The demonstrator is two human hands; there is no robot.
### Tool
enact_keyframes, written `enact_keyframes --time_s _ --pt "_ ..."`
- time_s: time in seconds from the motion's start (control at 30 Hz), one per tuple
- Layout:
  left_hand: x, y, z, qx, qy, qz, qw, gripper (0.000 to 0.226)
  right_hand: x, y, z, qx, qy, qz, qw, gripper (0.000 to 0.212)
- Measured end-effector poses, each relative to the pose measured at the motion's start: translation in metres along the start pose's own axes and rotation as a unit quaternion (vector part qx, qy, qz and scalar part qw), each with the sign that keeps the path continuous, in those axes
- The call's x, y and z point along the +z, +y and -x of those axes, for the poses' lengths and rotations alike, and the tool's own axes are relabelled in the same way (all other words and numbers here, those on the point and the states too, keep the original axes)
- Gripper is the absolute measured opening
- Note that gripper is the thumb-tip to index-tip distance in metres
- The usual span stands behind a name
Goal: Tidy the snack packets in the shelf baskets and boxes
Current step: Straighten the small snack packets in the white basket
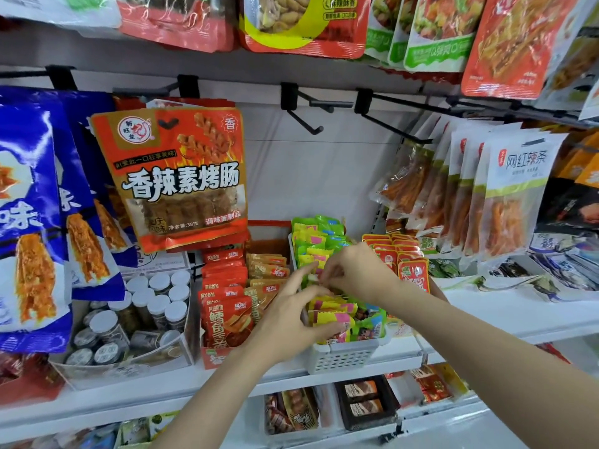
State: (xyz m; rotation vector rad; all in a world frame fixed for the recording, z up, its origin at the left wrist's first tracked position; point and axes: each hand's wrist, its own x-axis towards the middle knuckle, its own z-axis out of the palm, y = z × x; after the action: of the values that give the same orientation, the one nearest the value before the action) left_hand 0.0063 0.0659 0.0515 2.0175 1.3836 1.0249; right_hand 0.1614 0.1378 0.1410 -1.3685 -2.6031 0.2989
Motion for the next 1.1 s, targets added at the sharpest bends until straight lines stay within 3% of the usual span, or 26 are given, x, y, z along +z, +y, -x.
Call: enact_keyframes --time_s 0.1,0.23,0.33,0.6,0.7,0.8,0.9,1.03,1.1 --pt "-0.002 -0.001 -0.001 -0.005 -0.012 0.011 1.0 0.054 -0.012 0.01 -0.003 0.028 0.019 -0.037 0.999 0.03" --pt "-0.001 -0.001 0.002 -0.028 -0.014 0.037 0.999 0.049 -0.008 0.014 -0.004 0.016 -0.021 0.045 0.999 0.042" --pt "0.004 0.001 0.01 -0.033 0.017 0.009 0.999 0.05 -0.004 0.014 -0.006 0.02 -0.011 0.034 0.999 0.037" --pt "0.002 0.006 0.008 -0.042 -0.007 -0.007 0.999 0.055 0.003 0.011 -0.008 0.0 -0.019 0.04 0.999 0.029" --pt "0.001 0.008 0.009 -0.065 -0.005 -0.005 0.998 0.069 0.011 0.007 -0.009 -0.006 -0.031 0.078 0.996 0.027" --pt "0.001 0.009 0.008 -0.088 -0.011 -0.014 0.996 0.078 0.006 0.013 -0.009 0.018 -0.02 0.047 0.999 0.026" --pt "0.0 0.008 0.006 -0.065 -0.006 -0.034 0.997 0.07 0.007 0.013 -0.006 0.034 -0.008 0.021 0.999 0.021" --pt "-0.006 0.01 0.004 -0.048 -0.025 -0.018 0.998 0.057 -0.005 0.011 -0.011 0.013 -0.066 -0.011 0.998 0.015" --pt "-0.007 0.012 0.003 -0.047 -0.024 -0.011 0.999 0.057 -0.016 0.016 -0.014 0.025 -0.001 -0.038 0.999 0.013"
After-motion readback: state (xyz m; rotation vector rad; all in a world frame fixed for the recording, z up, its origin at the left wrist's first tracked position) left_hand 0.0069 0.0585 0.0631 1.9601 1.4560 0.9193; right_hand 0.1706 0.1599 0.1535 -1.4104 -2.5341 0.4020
